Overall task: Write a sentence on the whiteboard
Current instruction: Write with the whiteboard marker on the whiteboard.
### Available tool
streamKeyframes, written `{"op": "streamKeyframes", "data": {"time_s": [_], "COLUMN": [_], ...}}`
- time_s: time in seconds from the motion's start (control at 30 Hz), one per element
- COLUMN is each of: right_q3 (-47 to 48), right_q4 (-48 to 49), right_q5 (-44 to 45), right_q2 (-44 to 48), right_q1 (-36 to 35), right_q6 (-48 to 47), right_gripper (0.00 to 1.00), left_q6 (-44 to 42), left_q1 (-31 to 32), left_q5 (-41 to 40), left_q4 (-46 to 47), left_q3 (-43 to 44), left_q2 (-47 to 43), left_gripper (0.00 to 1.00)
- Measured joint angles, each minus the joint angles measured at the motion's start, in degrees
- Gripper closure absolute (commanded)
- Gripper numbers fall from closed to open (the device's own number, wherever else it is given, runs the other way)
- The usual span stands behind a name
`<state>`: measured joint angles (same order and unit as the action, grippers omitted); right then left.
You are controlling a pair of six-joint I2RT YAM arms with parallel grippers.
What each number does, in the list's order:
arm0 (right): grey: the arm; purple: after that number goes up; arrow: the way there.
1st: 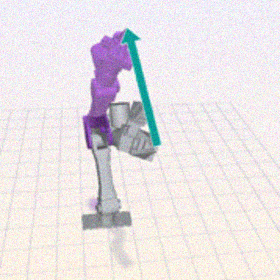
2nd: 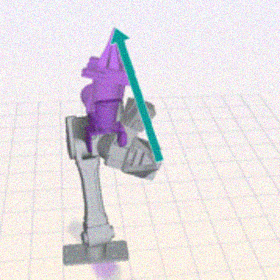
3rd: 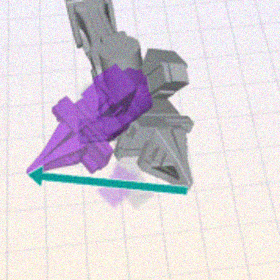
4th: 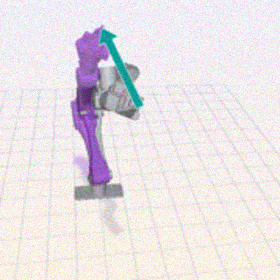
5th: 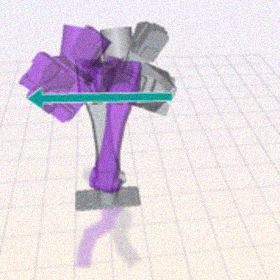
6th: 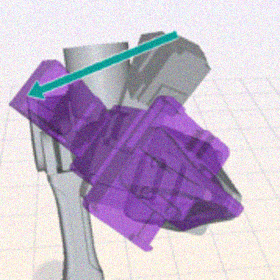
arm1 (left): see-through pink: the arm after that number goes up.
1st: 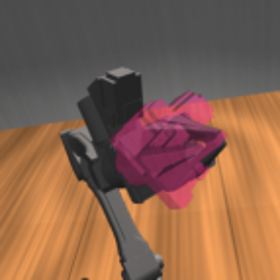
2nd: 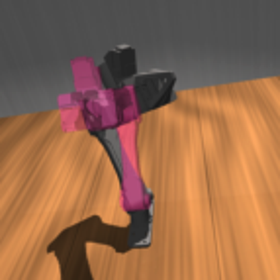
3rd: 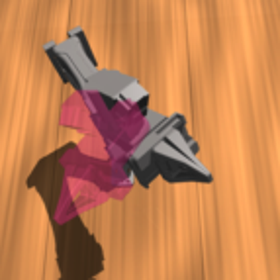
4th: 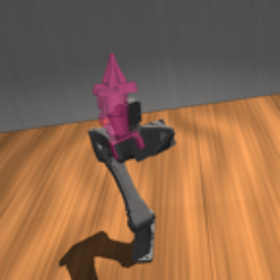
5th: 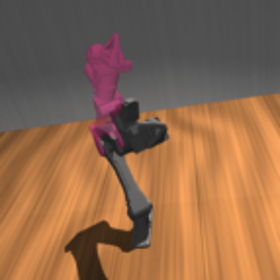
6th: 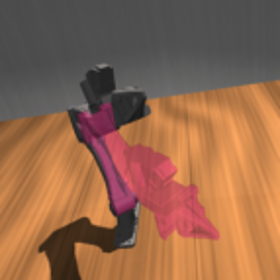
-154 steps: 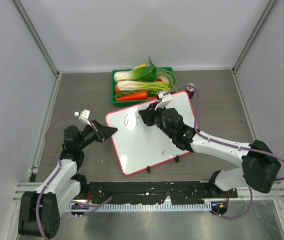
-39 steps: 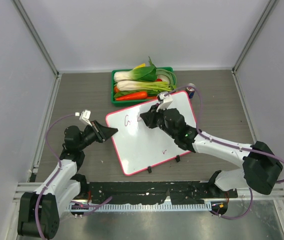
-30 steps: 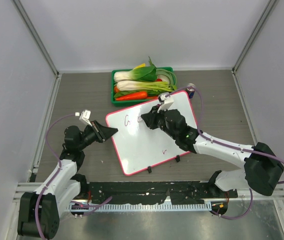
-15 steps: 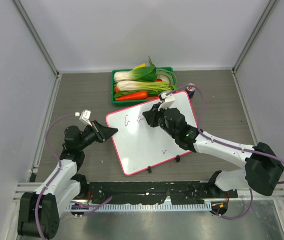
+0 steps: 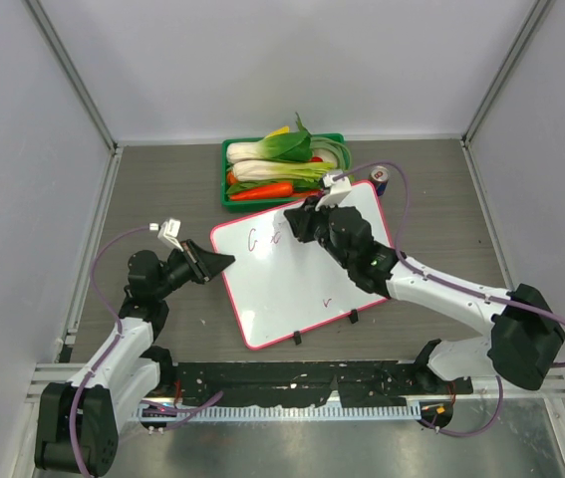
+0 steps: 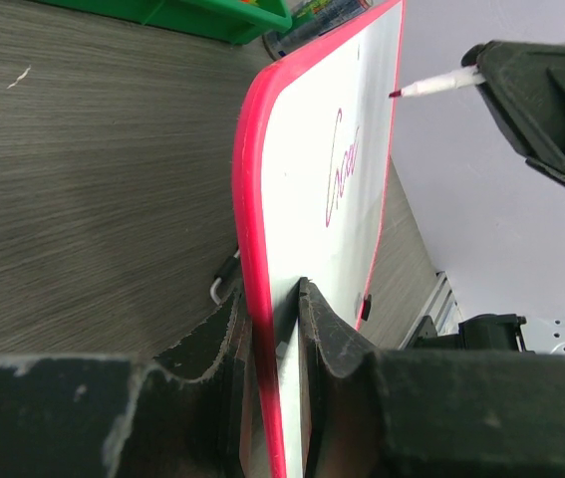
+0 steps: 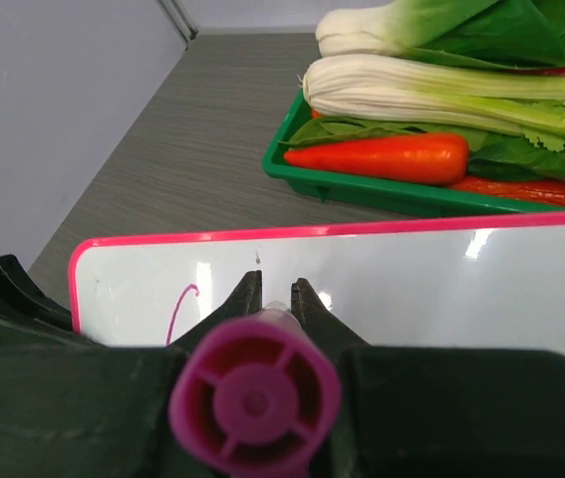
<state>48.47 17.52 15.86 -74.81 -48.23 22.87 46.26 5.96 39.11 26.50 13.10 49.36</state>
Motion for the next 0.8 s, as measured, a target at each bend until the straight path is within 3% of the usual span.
{"op": "streamKeyframes", "data": {"time_s": [0.8], "right_q3": [3.6], "right_q4": [1.1], "right_q5": [-1.9], "right_q2": [-5.2], "right_q1": [2.1], "right_q6": [0.2], "right_gripper": [0.98], "left_q6": [-0.1], "left_q1": [0.3], "left_q5": [0.0], "left_q4": [-0.4], "left_q3": [0.2], "left_q2": [0.1], "left_gripper": [1.0]}}
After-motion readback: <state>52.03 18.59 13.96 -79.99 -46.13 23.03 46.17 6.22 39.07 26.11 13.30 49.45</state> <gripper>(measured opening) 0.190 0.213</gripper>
